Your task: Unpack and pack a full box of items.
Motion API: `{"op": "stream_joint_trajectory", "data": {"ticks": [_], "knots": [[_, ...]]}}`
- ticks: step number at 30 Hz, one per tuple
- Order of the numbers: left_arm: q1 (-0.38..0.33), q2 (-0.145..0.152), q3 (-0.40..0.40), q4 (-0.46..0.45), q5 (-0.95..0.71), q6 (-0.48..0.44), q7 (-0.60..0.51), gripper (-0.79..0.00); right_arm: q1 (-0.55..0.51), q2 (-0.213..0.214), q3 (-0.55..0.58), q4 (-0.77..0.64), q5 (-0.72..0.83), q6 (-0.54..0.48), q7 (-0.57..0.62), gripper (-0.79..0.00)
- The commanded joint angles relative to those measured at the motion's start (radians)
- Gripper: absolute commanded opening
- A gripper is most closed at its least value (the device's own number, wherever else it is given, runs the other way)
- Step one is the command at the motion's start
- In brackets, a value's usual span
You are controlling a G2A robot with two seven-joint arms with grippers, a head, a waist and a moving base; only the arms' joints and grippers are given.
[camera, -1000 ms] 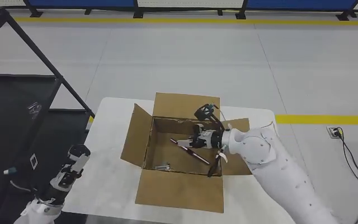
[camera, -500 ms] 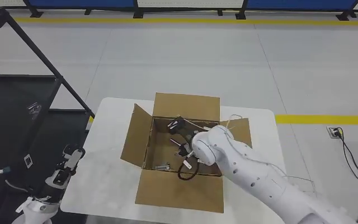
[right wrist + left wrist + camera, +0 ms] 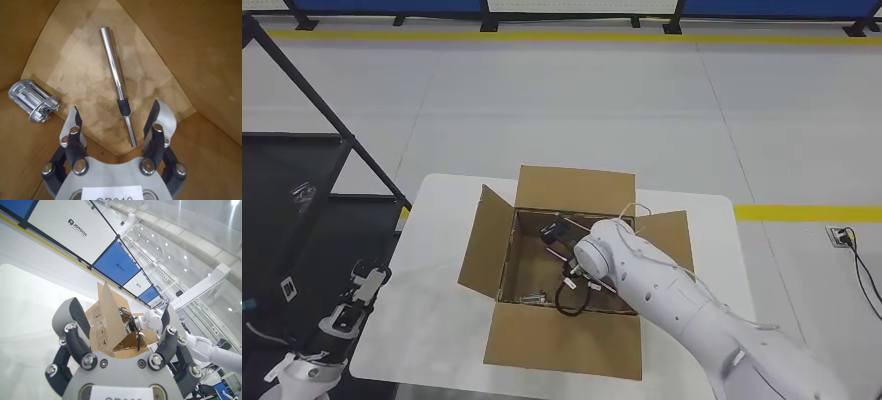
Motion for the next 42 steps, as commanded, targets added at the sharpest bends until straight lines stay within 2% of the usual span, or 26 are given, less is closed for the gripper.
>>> {"op": "stream_joint_trajectory", "data": {"ticks": [1, 2, 3, 5, 6, 7, 11, 15, 19, 21, 22, 29, 32, 33, 34, 42], "knots": [[0.005, 0.001, 0.002, -0.003, 0.002, 0.001, 0.004, 0.0, 0.006, -0.021, -0.006, 0.052, 0.004, -0.025, -0.007, -0.339], [0.006, 0.002, 0.003, -0.005, 0.004, 0.003, 0.005, 0.0, 0.009, -0.03, -0.008, 0.071, 0.004, -0.035, -0.009, -0.317], [0.008, 0.002, 0.005, -0.008, 0.005, 0.003, 0.006, 0.0, 0.011, -0.038, -0.01, 0.09, 0.004, -0.041, -0.011, -0.259], [0.012, 0.003, 0.011, -0.013, 0.003, 0.002, 0.005, 0.0, 0.014, -0.054, -0.015, 0.123, 0.002, -0.052, -0.011, -0.305], [0.015, 0.004, 0.013, -0.017, 0.002, 0.0, 0.004, 0.0, 0.016, -0.061, -0.016, 0.14, 0.0, -0.052, -0.013, -0.369], [0.018, 0.004, 0.016, -0.021, 0.002, -0.001, 0.005, 0.0, 0.017, -0.069, -0.018, 0.154, -0.003, -0.05, -0.017, -0.397], [0.031, 0.005, 0.022, -0.036, 0.008, 0.0, 0.014, 0.0, 0.021, -0.095, -0.02, 0.207, -0.016, -0.031, -0.05, -0.406], [0.038, 0.007, 0.024, -0.041, 0.009, -0.001, 0.025, 0.0, 0.023, -0.117, -0.018, 0.255, -0.016, -0.056, -0.053, -0.456], [0.045, 0.009, 0.023, -0.037, 0.005, 0.001, 0.034, 0.0, 0.025, -0.138, -0.018, 0.291, -0.019, -0.073, -0.051, -0.557], [0.048, 0.009, 0.023, -0.036, 0.003, 0.001, 0.037, 0.0, 0.026, -0.148, -0.017, 0.307, -0.022, -0.075, -0.053, -0.677], [0.049, 0.01, 0.022, -0.035, 0.004, 0.002, 0.039, 0.0, 0.027, -0.152, -0.017, 0.313, -0.024, -0.077, -0.054, -0.693], [0.056, 0.013, 0.023, -0.038, 0.003, 0.004, 0.049, 0.0, 0.031, -0.182, -0.017, 0.354, -0.042, -0.074, -0.039, -0.603], [0.059, 0.014, 0.021, -0.041, 0.002, 0.003, 0.052, 0.0, 0.031, -0.194, -0.014, 0.374, -0.042, -0.068, -0.032, -0.643], [0.06, 0.015, 0.02, -0.041, 0.001, 0.002, 0.053, 0.0, 0.032, -0.197, -0.013, 0.38, -0.042, -0.068, -0.032, -0.696], [0.061, 0.015, 0.019, -0.04, 0.0, 0.003, 0.054, 0.0, 0.032, -0.201, -0.011, 0.386, -0.041, -0.07, -0.033, -0.785], [0.064, 0.019, 0.017, -0.039, -0.003, 0.005, 0.059, 0.0, 0.047, -0.215, 0.016, 0.417, -0.025, -0.099, -0.082, -0.785]]}}
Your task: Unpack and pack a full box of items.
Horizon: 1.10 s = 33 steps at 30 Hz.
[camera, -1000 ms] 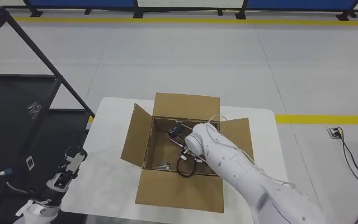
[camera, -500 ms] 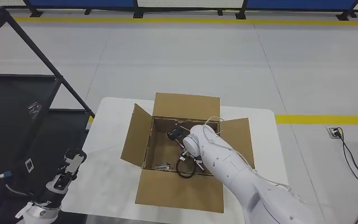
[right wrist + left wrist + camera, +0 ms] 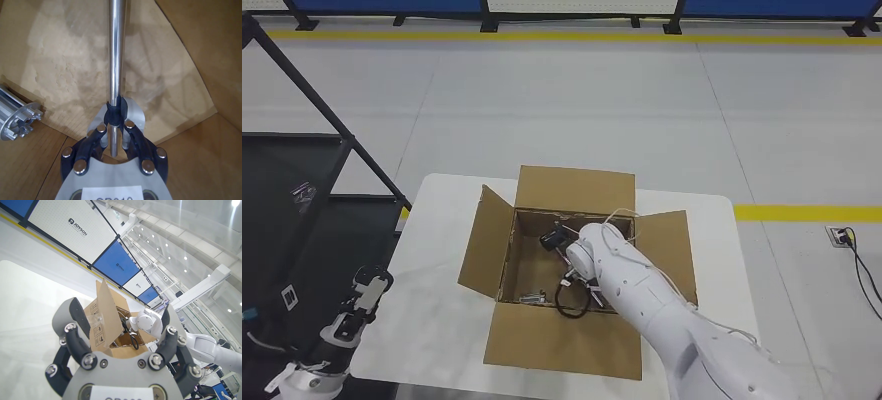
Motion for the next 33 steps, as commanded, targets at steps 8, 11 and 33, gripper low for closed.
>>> {"op": "stream_joint_trajectory", "data": {"ticks": [8, 11, 33], "knots": [[-0.017, 0.005, 0.02, 0.003, 0.008, 0.011, -0.012, 0.0, 0.017, 0.016, 0.029, -0.067, -0.014, -0.062, -0.052, -0.785], [-0.029, 0.007, 0.035, 0.002, 0.013, 0.017, -0.018, 0.0, 0.011, 0.035, 0.037, -0.14, -0.043, -0.057, -0.058, -0.785], [-0.068, 0.02, 0.108, 0.006, 0.043, 0.014, -0.044, 0.0, -0.69, 0.419, 0.624, -1.776, -0.888, 0.365, 0.499, -0.785]]}}
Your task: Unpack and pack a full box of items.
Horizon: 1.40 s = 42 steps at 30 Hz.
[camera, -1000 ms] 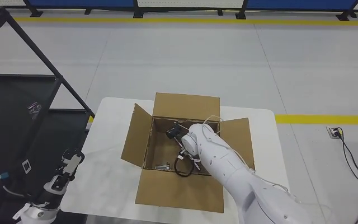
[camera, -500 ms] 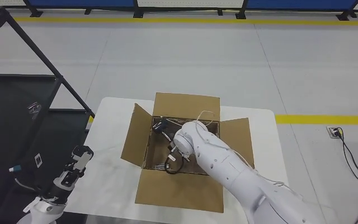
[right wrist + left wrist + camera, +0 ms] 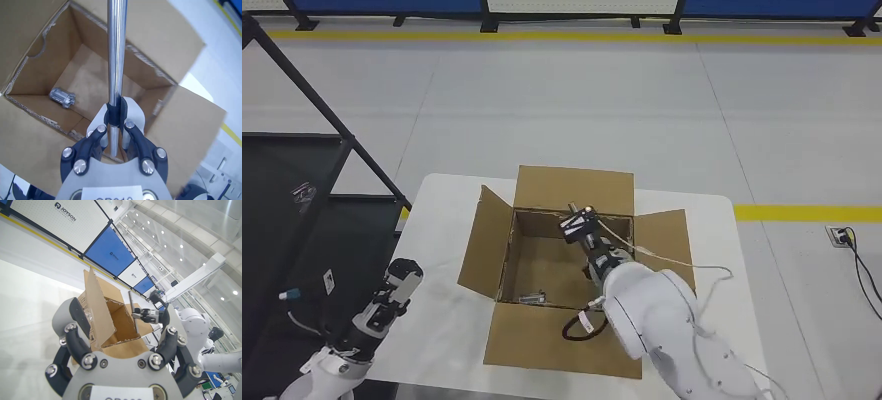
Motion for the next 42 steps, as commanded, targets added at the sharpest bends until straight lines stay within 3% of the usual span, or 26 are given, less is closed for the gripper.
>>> {"op": "stream_joint_trajectory", "data": {"ticks": [1, 7, 13, 17, 25, 30, 36, 38, 40, 42], "knots": [[-0.001, 0.001, 0.006, 0.002, 0.003, -0.001, -0.001, 0.0, -0.091, 0.015, 0.103, -0.148, -0.081, 0.017, 0.029, -0.785], [-0.009, 0.004, 0.017, 0.01, 0.006, 0.003, 0.004, 0.0, -0.311, 0.039, 0.386, -0.327, -0.128, 0.067, 0.027, -0.785], [-0.026, 0.008, 0.029, 0.014, 0.006, 0.017, 0.002, 0.0, -0.433, 0.048, 0.641, -0.188, 0.105, 0.016, -0.068, -0.785], [-0.034, 0.01, 0.039, 0.009, 0.017, 0.027, 0.003, 0.0, -0.404, 0.053, 0.731, 0.018, 0.241, -0.048, -0.092, -0.785], [-0.028, 0.012, 0.047, 0.013, 0.024, 0.04, 0.025, 0.0, -0.273, 0.07, 0.795, 0.457, 0.432, -0.23, -0.141, -0.785], [-0.025, 0.013, 0.052, 0.01, 0.024, 0.045, 0.031, 0.0, -0.202, 0.08, 0.775, 0.605, 0.411, -0.245, -0.132, -0.785], [-0.019, 0.015, 0.061, 0.0, 0.03, 0.047, 0.039, 0.0, -0.159, 0.088, 0.753, 0.667, 0.392, -0.231, -0.118, -0.785], [-0.018, 0.015, 0.062, 0.0, 0.031, 0.047, 0.043, 0.0, -0.156, 0.091, 0.751, 0.675, 0.397, -0.23, -0.121, -0.579], [-0.017, 0.016, 0.064, 0.002, 0.032, 0.047, 0.046, 0.0, -0.155, 0.093, 0.75, 0.683, 0.402, -0.23, -0.126, -0.471], [-0.017, 0.016, 0.063, 0.004, 0.031, 0.047, 0.051, 0.0, -0.155, 0.095, 0.747, 0.686, 0.407, -0.227, -0.129, -0.462]]}}
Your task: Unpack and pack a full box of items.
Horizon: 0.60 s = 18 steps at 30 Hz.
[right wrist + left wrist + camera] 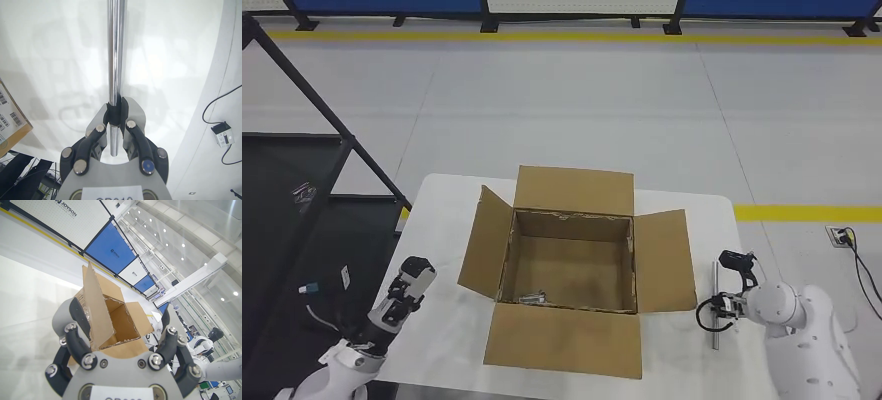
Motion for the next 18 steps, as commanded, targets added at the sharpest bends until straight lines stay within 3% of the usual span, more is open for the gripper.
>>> {"op": "stream_joint_trajectory", "data": {"ticks": [1, 8, 11, 13, 18], "knots": [[0.001, 0.001, -0.002, 0.003, -0.002, 0.0, 0.004, 0.0, -0.001, 0.002, -0.001, 0.002, 0.006, 0.006, -0.006, -0.459], [0.006, 0.004, -0.011, 0.003, -0.021, 0.002, 0.003, 0.0, -0.025, 0.012, 0.004, -0.051, 0.012, 0.025, -0.023, -0.419], [0.007, 0.005, -0.014, -0.001, -0.022, 0.001, 0.004, 0.0, -0.066, 0.015, 0.021, -0.175, 0.018, 0.066, -0.052, -0.394], [0.01, 0.006, -0.015, -0.004, -0.019, 0.003, 0.006, 0.0, -0.114, 0.015, 0.039, -0.328, 0.012, 0.133, -0.079, 0.0], [0.014, 0.007, -0.02, -0.017, -0.004, 0.005, 0.025, 0.0, -0.242, 0.013, 0.013, -0.793, -0.086, 0.244, -0.108, 0.0]]}}
